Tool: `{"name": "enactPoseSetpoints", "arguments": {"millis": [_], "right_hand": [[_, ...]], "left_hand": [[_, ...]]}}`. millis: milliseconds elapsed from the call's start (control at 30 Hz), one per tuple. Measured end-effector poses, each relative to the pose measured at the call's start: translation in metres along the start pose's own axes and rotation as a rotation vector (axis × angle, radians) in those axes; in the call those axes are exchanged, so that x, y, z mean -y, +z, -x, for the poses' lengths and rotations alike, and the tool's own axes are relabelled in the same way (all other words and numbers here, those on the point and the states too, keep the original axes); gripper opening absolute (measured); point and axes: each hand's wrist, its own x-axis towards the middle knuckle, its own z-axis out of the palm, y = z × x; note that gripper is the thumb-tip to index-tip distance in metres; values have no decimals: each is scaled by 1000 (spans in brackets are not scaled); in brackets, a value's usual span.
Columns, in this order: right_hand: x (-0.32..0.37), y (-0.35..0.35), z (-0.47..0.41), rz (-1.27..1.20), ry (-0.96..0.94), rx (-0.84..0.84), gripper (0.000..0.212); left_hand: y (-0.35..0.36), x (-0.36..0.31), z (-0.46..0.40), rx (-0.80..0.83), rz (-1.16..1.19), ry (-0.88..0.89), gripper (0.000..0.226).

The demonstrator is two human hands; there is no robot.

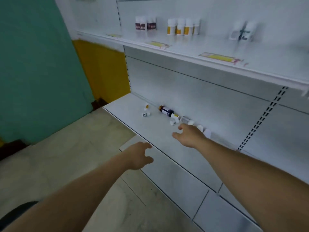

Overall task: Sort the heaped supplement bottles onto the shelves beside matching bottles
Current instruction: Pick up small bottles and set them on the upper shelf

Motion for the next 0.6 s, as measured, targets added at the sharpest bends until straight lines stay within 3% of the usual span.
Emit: {"name": "enactPoseSetpoints", "arguments": {"millis": [367, 600], "right_hand": [[14, 32, -164, -137, 226, -35, 42], [-12, 95, -255, -152, 344, -8, 72]], "left_hand": [[-77, 95, -219, 76, -113, 72, 64], [-66, 133, -352, -12, -216, 177, 74]]}}
